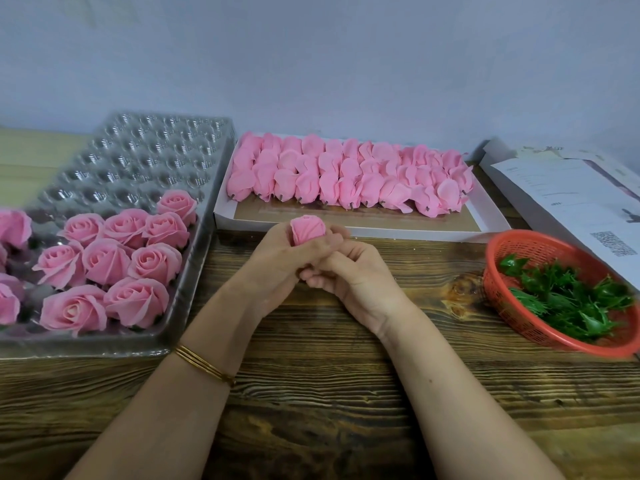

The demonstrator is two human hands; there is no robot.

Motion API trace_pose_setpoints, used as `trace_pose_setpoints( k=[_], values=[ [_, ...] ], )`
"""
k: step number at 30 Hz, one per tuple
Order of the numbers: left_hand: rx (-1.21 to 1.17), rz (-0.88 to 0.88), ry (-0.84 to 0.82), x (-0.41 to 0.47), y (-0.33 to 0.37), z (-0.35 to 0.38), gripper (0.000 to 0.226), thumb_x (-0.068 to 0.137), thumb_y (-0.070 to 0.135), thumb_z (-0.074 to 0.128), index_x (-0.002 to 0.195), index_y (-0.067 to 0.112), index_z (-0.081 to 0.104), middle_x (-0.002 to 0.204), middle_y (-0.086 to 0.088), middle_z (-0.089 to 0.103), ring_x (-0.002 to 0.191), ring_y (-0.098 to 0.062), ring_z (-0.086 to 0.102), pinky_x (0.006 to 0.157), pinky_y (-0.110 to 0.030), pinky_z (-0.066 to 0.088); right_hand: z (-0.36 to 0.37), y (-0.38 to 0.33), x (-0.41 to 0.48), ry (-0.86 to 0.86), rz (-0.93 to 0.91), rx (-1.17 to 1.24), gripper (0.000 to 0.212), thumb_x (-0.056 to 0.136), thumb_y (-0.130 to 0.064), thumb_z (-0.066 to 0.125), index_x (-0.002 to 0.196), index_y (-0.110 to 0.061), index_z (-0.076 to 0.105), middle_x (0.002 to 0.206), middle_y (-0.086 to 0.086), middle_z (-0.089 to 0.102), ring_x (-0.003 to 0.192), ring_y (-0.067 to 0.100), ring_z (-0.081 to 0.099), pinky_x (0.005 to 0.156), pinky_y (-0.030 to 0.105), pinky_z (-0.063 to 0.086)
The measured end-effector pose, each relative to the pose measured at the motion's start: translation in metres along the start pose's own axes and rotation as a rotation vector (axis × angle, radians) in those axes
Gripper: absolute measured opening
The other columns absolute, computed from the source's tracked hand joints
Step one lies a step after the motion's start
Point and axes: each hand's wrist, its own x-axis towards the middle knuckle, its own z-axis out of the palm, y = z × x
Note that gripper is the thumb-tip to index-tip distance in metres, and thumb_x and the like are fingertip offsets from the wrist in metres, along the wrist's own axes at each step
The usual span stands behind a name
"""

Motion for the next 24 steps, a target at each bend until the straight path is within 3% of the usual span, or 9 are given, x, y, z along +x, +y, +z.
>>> trace_pose_setpoints(
  k=[3,5,10,14,16,19,24],
  values=[
    [-0.056,-0.017,-0.086,-0.003,0.005,-0.003,0.018,0.074,0.026,0.074,0.085,0.012,0.072,0.114,-0.014,0.066,0.102,-0.026,0.060,0.088,-0.037,0.050,-0.001,-0.004,0.000,-0.053,0.050,0.080,0.025,0.090,0.002,0.057,0.075,-0.007,0.076,0.074,0.009,0.071,0.064,0.012,0.067,0.064,0.020,0.056],
    [-0.036,-0.016,-0.115,-0.004,0.006,-0.003,0.008,0.079,0.022,0.075,0.086,0.019,0.076,0.115,-0.018,0.064,0.107,-0.029,0.058,0.095,-0.043,0.046,-0.001,-0.006,0.000,-0.081,0.090,0.121,0.022,0.088,0.001,0.057,0.076,-0.005,0.075,0.075,0.010,0.071,0.064,0.013,0.066,0.063,0.021,0.056],
    [-0.011,-0.012,0.012,-0.002,0.002,0.002,0.026,0.083,0.030,0.069,0.097,0.010,0.077,0.103,-0.011,0.073,0.100,-0.018,0.069,0.084,-0.026,0.057,-0.001,-0.005,0.000,-0.083,0.146,0.134,0.012,0.079,-0.006,0.059,0.078,-0.001,0.070,0.073,0.011,0.069,0.063,0.015,0.067,0.062,0.023,0.057],
    [0.003,-0.029,0.111,0.000,0.000,0.004,0.033,0.076,0.036,0.072,0.095,0.009,0.076,0.103,-0.018,0.072,0.097,-0.026,0.069,0.082,-0.032,0.058,-0.002,0.000,0.000,-0.036,0.074,0.083,0.018,0.074,0.007,0.069,0.086,-0.006,0.073,0.073,0.006,0.070,0.070,0.015,0.069,0.069,0.024,0.059],
    [-0.006,-0.039,0.138,0.001,-0.001,0.006,0.031,0.076,0.036,0.073,0.094,0.011,0.077,0.103,-0.021,0.073,0.098,-0.029,0.071,0.084,-0.036,0.059,0.000,0.005,0.001,0.040,0.006,-0.033,0.032,0.063,0.003,0.075,0.094,-0.007,0.072,0.074,0.003,0.071,0.074,0.015,0.068,0.074,0.028,0.057],
    [-0.049,-0.027,0.169,0.002,0.000,0.009,0.033,0.076,0.033,0.073,0.098,0.008,0.075,0.098,-0.017,0.075,0.093,-0.027,0.073,0.077,-0.030,0.060,0.002,0.009,0.003,0.169,-0.084,-0.174,0.041,0.058,-0.006,0.081,0.098,-0.003,0.071,0.077,0.006,0.072,0.078,0.020,0.067,0.082,0.035,0.055],
    [-0.054,0.008,0.172,0.001,0.001,0.009,0.035,0.071,0.036,0.080,0.095,0.010,0.077,0.093,-0.015,0.075,0.086,-0.023,0.072,0.075,-0.030,0.060,0.004,0.009,0.001,0.157,-0.176,-0.220,0.025,0.063,-0.003,0.076,0.085,-0.012,0.071,0.071,-0.001,0.071,0.070,0.012,0.065,0.074,0.026,0.054]
  ],
)
